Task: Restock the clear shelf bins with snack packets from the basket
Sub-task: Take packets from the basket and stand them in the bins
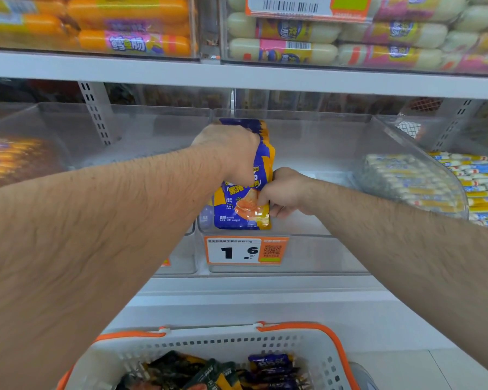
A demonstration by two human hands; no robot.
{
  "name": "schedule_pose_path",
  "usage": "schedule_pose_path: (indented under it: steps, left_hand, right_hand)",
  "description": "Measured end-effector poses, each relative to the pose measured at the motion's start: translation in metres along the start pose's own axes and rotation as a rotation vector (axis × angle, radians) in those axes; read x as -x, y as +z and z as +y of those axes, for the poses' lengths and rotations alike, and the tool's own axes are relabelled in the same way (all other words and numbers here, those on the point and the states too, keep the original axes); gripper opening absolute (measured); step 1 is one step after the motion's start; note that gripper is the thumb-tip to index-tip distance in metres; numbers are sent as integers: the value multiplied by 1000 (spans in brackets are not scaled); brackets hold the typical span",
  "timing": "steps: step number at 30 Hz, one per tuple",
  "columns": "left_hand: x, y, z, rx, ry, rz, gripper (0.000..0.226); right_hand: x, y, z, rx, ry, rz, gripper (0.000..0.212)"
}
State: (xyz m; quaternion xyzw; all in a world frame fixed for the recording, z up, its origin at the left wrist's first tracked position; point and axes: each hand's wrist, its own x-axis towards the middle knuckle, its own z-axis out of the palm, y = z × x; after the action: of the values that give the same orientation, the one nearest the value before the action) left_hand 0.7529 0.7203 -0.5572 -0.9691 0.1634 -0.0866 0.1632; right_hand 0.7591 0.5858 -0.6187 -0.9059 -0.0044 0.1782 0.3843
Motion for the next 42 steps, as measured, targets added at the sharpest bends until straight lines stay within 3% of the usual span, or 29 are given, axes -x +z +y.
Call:
schedule_pose_path:
  steps: [5, 10, 12, 15, 18, 21, 25, 28, 30, 33, 38, 42]
  left_hand:
    - [4, -2, 1, -5, -7, -15, 47]
    - [4, -3, 1, 4, 15, -13, 64]
    - [7, -8, 2, 24, 36, 31, 64]
    - [17, -20, 1, 126, 38, 147, 51]
    - [40, -24, 7, 172, 89, 249, 46]
    - [72, -22, 23, 309, 156, 363, 22]
    - [127, -18, 50, 571, 135, 493, 25]
    - [174, 2, 73, 732, 127, 632, 47]
    - [203, 25, 89, 845, 114, 600, 56]
    - [238, 69, 106, 906, 68, 312, 61]
    - [265, 114, 113, 873, 24, -235, 53]
    - [267, 128, 114, 873, 3, -431, 37]
  right_hand:
    - [9, -3, -1, 42, -2, -49, 31]
    - [18, -9, -3, 76, 22, -102, 30]
    - [25, -13, -7, 95, 39, -82, 39]
    - [46, -19, -16, 172, 28, 33, 42]
    - [72, -18, -23, 256, -64, 251, 45]
    - [103, -11, -28, 326, -179, 444, 17]
    - [150, 12, -16, 279, -265, 614, 8]
    - [178, 42, 12, 256, -427, 696, 9]
    - [188, 65, 37, 244, -508, 633, 10]
    - [188, 101, 81, 322, -491, 401, 16]
    - [168, 155, 155, 726, -239, -115, 7]
    - [172, 195, 201, 936, -78, -403, 27]
